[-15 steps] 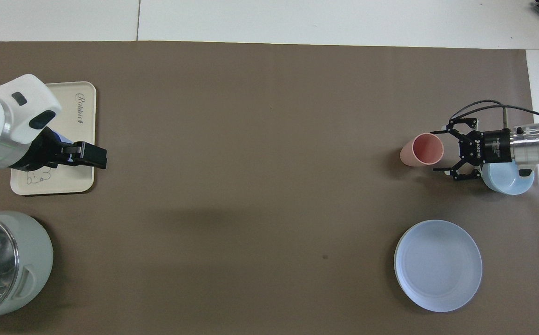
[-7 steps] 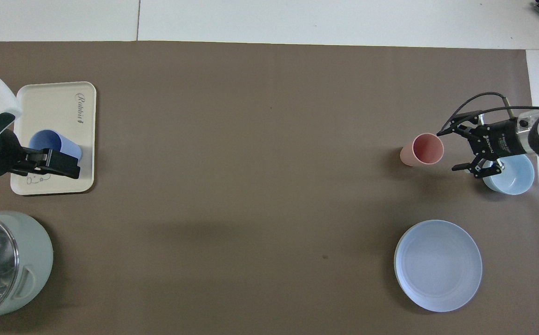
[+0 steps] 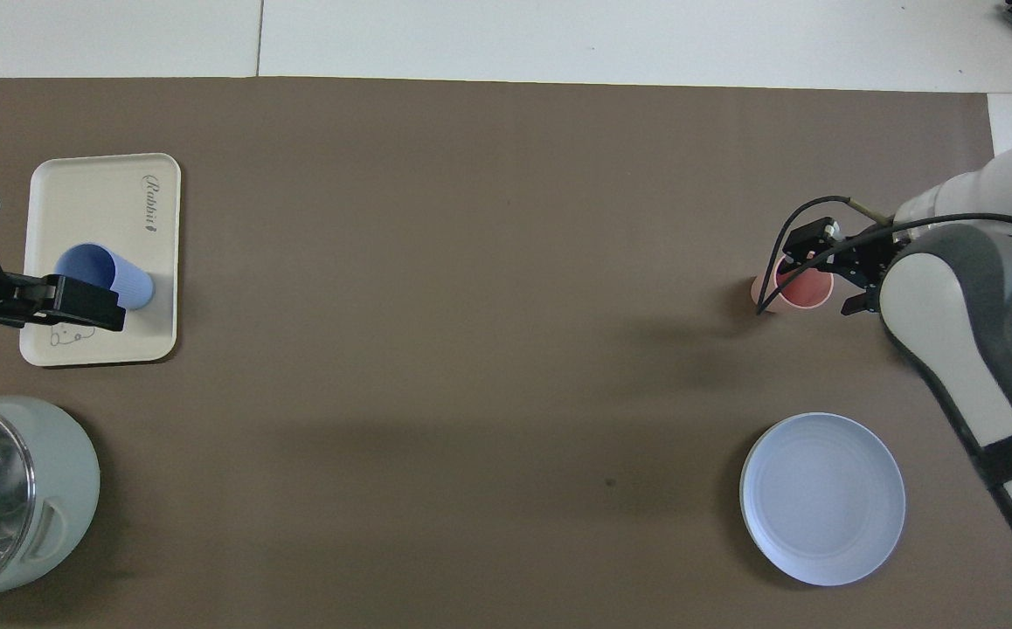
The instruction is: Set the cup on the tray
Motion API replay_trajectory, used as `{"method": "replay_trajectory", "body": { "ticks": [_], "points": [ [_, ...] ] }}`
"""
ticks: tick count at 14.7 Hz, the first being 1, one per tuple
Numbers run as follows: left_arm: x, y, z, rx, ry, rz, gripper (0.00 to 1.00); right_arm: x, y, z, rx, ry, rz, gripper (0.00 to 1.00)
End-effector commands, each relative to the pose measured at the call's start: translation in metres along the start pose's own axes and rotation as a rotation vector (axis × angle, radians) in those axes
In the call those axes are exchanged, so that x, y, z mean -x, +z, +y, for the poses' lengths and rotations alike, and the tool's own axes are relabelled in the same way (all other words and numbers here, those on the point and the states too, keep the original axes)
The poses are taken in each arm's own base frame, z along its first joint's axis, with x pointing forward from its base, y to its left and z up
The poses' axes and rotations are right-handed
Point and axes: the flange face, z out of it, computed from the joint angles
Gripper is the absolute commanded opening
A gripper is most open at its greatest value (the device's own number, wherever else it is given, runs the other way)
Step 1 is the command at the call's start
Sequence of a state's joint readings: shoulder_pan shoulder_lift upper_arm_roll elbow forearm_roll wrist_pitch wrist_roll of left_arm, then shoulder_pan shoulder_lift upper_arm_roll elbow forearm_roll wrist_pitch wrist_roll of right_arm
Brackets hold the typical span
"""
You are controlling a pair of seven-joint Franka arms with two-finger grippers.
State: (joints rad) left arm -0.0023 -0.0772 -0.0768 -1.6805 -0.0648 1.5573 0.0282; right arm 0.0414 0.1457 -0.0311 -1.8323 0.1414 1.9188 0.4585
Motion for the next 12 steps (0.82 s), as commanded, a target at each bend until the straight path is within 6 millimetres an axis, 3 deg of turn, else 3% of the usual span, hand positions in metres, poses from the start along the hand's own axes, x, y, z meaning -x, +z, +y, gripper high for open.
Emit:
{"method": "replay_trajectory", "body": {
  "ticks": [1, 3, 8, 10, 12],
  "points": [
    [0.008, 0.005, -0.002, -0.022, 0.013, -0.019, 1.00, 0.034, -0.015, -0.030, 0.115, -0.267, 0.069, 0.98],
    [0.009, 0.006, -0.003, -0.021, 0.011, -0.024, 1.00, 0.052, -0.034, -0.043, 0.145, -0.350, 0.104, 0.98],
    [0.008, 0.004, -0.002, -0.022, 0.007, -0.018, 1.00, 0.072, -0.094, -0.031, 0.106, -0.347, 0.180, 0.98],
    [0.008, 0.004, -0.002, -0.022, 0.007, -0.018, 1.00, 0.068, -0.119, -0.027, 0.100, -0.353, 0.197, 0.98],
    [0.008, 0.004, -0.003, -0.022, 0.005, -0.018, 1.00, 0.053, -0.141, -0.016, 0.096, -0.366, 0.200, 0.98]
  ]
}}
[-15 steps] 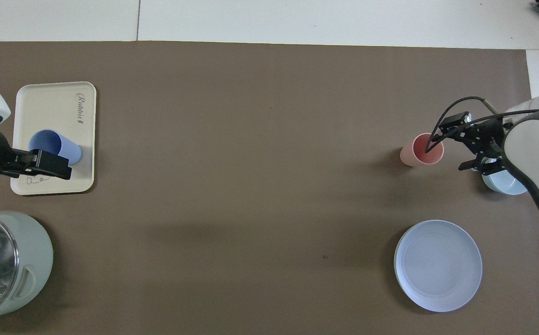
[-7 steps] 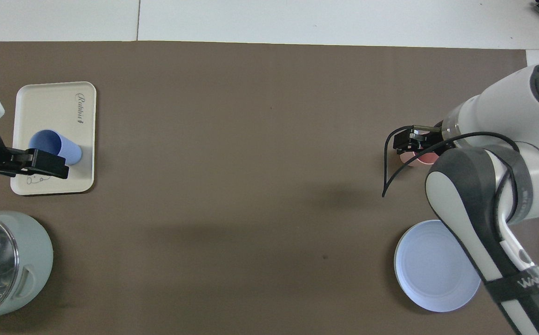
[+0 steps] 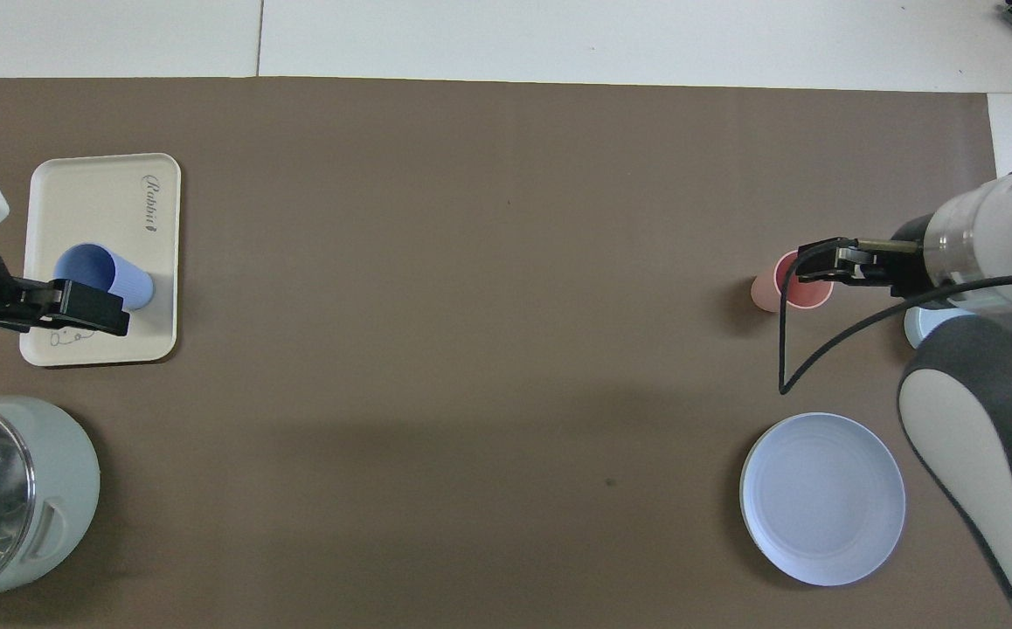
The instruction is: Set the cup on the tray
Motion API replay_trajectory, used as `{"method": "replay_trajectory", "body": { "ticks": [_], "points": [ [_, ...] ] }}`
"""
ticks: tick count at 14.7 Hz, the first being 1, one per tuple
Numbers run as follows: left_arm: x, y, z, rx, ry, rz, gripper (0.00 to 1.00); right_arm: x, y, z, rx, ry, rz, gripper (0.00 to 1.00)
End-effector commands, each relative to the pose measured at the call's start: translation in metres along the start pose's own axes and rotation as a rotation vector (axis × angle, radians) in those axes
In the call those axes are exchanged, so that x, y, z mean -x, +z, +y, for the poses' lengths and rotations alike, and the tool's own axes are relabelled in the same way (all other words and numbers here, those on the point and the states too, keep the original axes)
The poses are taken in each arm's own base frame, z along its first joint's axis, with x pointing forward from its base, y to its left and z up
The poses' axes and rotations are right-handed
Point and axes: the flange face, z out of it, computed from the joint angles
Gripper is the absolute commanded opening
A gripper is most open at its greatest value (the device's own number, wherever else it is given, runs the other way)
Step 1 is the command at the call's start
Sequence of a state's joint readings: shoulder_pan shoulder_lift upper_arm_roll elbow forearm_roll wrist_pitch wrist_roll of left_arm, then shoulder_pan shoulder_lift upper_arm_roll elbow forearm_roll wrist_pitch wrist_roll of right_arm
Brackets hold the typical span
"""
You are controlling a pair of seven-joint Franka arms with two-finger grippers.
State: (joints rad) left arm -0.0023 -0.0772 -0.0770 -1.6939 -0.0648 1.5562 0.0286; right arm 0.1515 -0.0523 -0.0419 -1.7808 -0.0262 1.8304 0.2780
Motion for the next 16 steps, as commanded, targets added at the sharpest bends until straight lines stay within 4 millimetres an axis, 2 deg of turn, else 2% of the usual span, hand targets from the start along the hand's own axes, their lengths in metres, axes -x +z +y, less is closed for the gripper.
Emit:
{"method": "replay_trajectory", "body": {
  "ticks": [1, 5, 12, 14, 15, 16],
  "points": [
    [0.008, -0.002, -0.003, -0.022, 0.005, -0.003, 1.00, -0.019, -0.022, 0.028, 0.012, -0.026, 0.013, 0.98],
    [0.008, -0.002, -0.003, -0.022, 0.005, -0.003, 1.00, -0.018, -0.051, 0.032, 0.009, -0.027, 0.005, 0.99],
    [0.009, -0.001, -0.003, -0.022, 0.005, -0.014, 1.00, -0.011, -0.084, 0.031, 0.022, -0.037, -0.022, 0.98],
    [0.002, -0.005, -0.009, -0.025, 0.000, 0.025, 1.00, -0.017, -0.094, 0.028, 0.014, -0.054, -0.040, 0.98],
    [0.002, -0.006, -0.014, -0.047, -0.005, 0.027, 1.00, -0.017, -0.096, 0.025, 0.011, -0.060, -0.036, 0.99],
    [0.002, -0.003, -0.011, -0.114, 0.015, 0.009, 1.00, -0.016, -0.094, 0.022, 0.006, -0.067, -0.041, 0.99]
  ]
}}
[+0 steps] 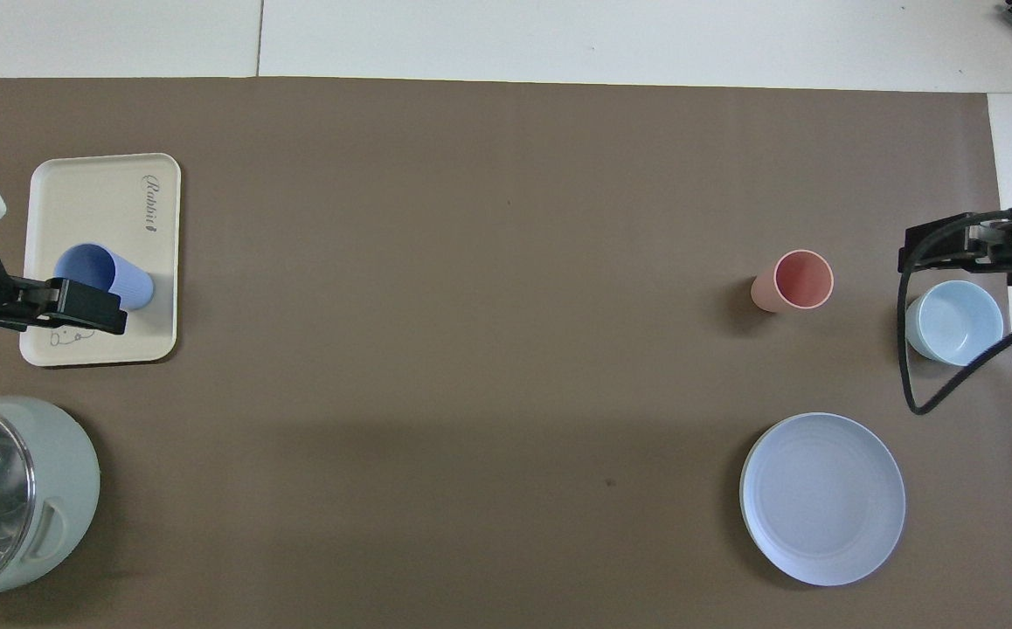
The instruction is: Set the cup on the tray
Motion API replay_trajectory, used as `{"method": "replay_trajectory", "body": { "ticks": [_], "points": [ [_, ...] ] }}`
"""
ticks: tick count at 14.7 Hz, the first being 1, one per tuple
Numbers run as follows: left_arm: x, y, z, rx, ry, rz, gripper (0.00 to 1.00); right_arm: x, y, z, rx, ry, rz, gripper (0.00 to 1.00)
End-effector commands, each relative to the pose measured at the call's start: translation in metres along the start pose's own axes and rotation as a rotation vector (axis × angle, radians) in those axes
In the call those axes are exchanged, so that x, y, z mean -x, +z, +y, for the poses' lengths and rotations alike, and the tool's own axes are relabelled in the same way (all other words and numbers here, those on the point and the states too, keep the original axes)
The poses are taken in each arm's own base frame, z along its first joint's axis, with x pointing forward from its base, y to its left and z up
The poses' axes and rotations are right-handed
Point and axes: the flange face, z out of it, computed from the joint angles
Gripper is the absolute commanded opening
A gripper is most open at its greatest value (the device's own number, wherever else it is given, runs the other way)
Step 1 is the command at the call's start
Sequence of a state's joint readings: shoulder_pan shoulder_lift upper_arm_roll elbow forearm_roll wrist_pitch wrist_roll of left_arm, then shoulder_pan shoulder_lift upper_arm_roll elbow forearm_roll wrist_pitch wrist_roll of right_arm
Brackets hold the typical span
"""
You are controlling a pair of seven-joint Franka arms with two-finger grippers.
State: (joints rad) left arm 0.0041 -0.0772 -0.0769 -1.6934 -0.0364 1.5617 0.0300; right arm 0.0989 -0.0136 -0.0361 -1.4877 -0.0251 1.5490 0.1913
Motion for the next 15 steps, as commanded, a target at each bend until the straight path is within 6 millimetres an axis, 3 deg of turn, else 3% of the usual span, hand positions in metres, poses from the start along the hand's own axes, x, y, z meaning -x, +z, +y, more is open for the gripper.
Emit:
{"method": "replay_trajectory", "body": {
  "ticks": [1, 4, 7, 15],
  "points": [
    [0.001, -0.003, -0.005, -0.109, 0.027, 0.007, 1.00, -0.004, -0.001, -0.004, -0.009, -0.031, -0.025, 0.99],
    [-0.011, -0.007, -0.009, -0.022, 0.007, 0.034, 1.00, 0.000, 0.007, -0.001, -0.013, -0.044, -0.050, 0.99],
    [-0.011, -0.006, 0.000, -0.021, 0.022, 0.032, 1.00, 0.003, 0.008, -0.003, -0.028, -0.052, -0.066, 0.99],
    [-0.008, -0.006, -0.007, 0.011, -0.006, 0.037, 1.00, 0.002, 0.007, -0.003, -0.037, -0.032, -0.056, 0.99]
  ]
}}
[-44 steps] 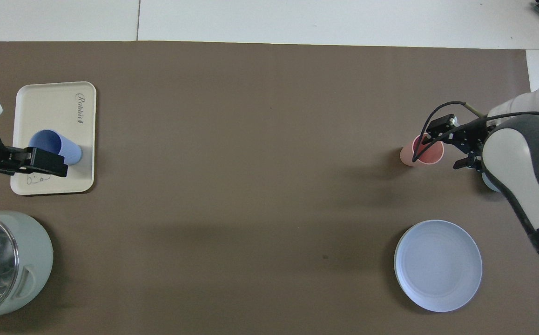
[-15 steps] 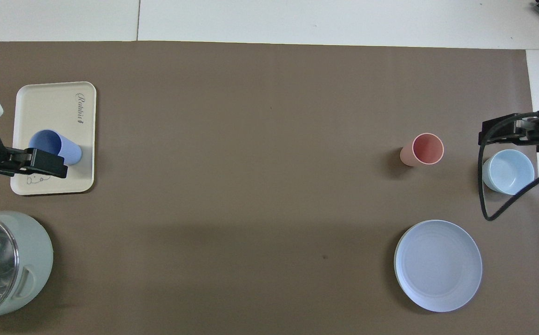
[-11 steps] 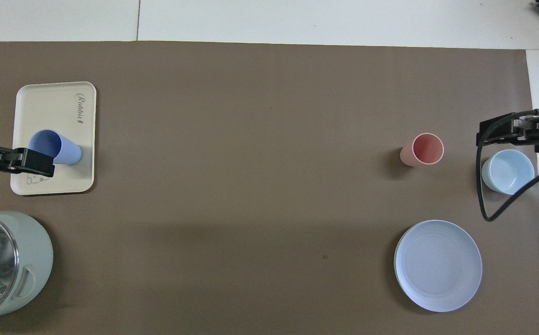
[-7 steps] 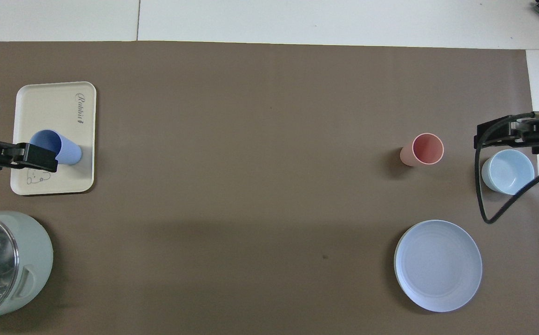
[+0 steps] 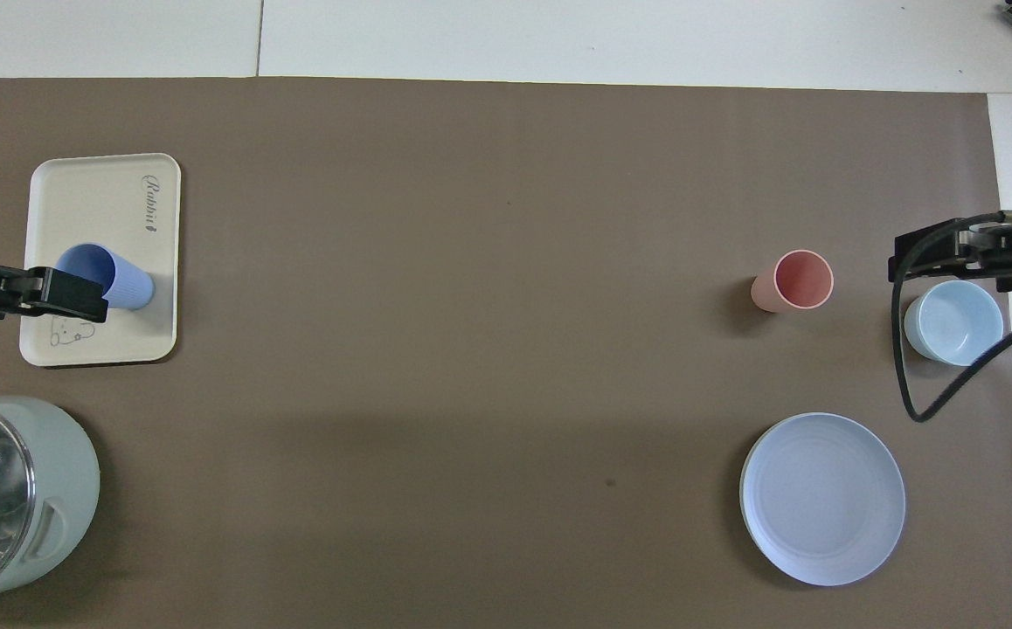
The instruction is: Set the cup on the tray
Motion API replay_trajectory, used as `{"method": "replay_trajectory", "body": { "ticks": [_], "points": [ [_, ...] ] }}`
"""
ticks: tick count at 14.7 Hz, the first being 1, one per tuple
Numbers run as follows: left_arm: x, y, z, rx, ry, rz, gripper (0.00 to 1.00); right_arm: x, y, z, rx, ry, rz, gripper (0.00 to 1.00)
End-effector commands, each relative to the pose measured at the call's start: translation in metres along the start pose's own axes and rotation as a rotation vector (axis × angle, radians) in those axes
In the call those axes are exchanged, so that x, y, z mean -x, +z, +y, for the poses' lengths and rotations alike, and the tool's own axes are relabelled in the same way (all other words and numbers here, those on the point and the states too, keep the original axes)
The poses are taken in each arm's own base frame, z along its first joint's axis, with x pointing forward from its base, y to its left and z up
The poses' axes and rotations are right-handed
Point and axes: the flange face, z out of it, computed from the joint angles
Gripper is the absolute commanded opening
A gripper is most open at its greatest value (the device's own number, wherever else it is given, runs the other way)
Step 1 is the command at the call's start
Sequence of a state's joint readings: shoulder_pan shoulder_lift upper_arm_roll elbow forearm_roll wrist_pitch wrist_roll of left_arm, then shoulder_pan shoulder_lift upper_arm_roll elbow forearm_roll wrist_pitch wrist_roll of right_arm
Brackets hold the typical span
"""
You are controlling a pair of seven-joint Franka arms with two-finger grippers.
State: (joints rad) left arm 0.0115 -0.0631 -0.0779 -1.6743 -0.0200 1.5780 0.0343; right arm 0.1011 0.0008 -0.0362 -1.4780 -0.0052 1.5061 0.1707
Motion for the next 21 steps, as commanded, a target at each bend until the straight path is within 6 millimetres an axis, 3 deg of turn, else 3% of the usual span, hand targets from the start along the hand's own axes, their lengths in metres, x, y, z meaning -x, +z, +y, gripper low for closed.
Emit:
{"method": "replay_trajectory", "body": {
  "ticks": [1, 8, 12, 16, 21],
  "points": [
    [-0.002, -0.002, -0.001, 0.030, -0.004, 0.015, 1.00, 0.001, 0.000, 0.001, -0.026, -0.011, -0.004, 0.99],
    [0.001, 0.000, 0.003, 0.027, 0.007, -0.001, 1.00, -0.001, -0.001, 0.010, -0.012, -0.002, 0.000, 0.99],
    [0.002, 0.000, -0.005, 0.028, -0.010, 0.001, 1.00, 0.001, -0.002, 0.020, -0.013, 0.014, -0.014, 0.99],
    [0.002, 0.000, -0.007, 0.028, -0.013, 0.001, 1.00, 0.009, -0.006, 0.009, -0.005, -0.004, -0.027, 0.99],
    [0.001, 0.001, -0.007, 0.028, -0.014, -0.001, 1.00, 0.008, -0.005, 0.017, -0.004, 0.007, -0.030, 0.99]
  ]
}}
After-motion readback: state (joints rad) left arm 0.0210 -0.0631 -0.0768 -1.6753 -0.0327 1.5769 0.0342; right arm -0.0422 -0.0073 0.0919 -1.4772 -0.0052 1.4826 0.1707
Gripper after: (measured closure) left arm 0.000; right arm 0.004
